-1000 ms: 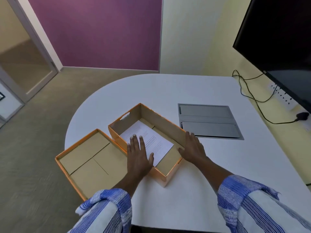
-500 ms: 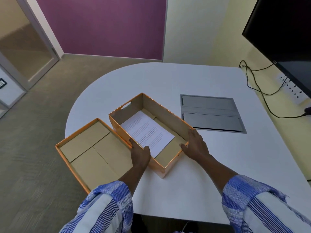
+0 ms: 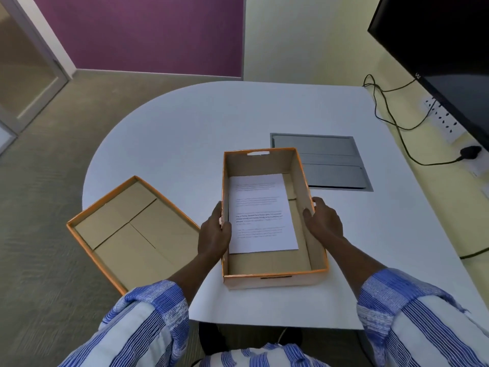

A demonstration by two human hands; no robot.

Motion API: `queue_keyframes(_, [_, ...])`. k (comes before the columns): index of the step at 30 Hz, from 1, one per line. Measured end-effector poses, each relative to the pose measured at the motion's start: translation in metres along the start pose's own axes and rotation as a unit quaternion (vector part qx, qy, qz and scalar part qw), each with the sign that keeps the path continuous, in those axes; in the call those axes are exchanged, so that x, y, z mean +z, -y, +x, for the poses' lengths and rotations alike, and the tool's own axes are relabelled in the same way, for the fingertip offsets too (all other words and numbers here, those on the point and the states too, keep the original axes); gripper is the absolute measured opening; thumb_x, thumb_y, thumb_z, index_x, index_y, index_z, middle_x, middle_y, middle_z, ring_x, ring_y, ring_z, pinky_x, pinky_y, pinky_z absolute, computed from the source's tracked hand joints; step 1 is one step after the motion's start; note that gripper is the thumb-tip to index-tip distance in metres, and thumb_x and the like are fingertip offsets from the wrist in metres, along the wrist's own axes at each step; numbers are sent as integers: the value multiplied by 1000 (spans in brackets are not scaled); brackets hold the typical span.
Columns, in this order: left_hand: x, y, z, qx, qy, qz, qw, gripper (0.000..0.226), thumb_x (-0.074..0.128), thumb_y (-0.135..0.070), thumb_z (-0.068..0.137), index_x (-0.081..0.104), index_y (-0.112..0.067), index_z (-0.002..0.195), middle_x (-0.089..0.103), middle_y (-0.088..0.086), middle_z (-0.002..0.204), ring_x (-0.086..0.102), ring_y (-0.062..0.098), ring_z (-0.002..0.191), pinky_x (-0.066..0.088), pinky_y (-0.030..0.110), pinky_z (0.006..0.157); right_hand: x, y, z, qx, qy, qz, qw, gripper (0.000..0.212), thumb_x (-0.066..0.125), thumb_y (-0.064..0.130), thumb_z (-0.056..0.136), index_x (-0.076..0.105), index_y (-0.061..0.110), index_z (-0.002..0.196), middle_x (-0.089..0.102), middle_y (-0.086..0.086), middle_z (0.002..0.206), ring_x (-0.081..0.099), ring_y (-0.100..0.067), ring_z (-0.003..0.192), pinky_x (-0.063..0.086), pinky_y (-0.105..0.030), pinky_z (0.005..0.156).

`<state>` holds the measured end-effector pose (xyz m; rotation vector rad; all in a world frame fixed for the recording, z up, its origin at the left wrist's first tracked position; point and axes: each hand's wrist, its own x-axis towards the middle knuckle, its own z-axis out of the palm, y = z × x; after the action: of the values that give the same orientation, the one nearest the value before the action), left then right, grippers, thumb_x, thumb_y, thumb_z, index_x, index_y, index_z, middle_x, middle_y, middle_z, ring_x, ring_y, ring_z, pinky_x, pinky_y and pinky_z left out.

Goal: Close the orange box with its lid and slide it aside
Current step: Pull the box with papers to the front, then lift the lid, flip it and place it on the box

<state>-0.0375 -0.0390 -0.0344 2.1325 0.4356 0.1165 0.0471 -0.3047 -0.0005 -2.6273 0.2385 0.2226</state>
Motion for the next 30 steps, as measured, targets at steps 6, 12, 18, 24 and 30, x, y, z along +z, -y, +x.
queue_keyframes(6, [5, 10, -11, 26, 39, -2, 999, 59, 45, -27, 89, 40, -36, 148, 65, -10, 131, 68, 12, 96, 53, 26, 78, 10, -21, -18, 27, -18, -8, 999, 39, 53, 24, 100, 53, 9, 136, 70, -17, 121, 68, -37, 104, 51, -36, 80])
queue_keyframes(12, [6, 19, -9, 10, 45, -7, 999, 62, 53, -38, 94, 38, -28, 153, 57, -6, 145, 64, 12, 106, 55, 29, 79, 21, -12, -27, 13, -59, 9, 998, 68, 63, 24, 94, 30, 13, 153, 44, -18, 150, 54, -40, 128, 49, -48, 98])
queue_keyframes(18, [-25, 39, 8, -49, -38, 13, 998, 48, 57, -34, 100, 55, -8, 140, 58, 11, 140, 59, 23, 119, 48, 39, 100, 30, 52, -18, -152, -92, 7, 984, 60, 62, 28, 95, 43, 3, 146, 43, -21, 151, 42, -39, 138, 37, -48, 110])
queue_keyframes(24, [-92, 101, 16, -148, -102, 122, 976, 45, 64, -24, 94, 59, 0, 132, 55, 25, 133, 52, 41, 123, 46, 47, 98, 77, 147, -33, -291, 32, 39, 955, 51, 59, 27, 97, 49, 7, 143, 47, -17, 150, 42, -34, 139, 39, -45, 110])
queue_keyframes(30, [-139, 155, -1, -256, -157, 182, 936, 63, 67, -26, 88, 45, -1, 143, 42, 26, 146, 39, 44, 134, 34, 56, 109, 146, 206, -59, -350, 167, -58, 920, 66, 57, 36, 97, 35, 7, 152, 29, -17, 162, 32, -32, 148, 29, -41, 119])
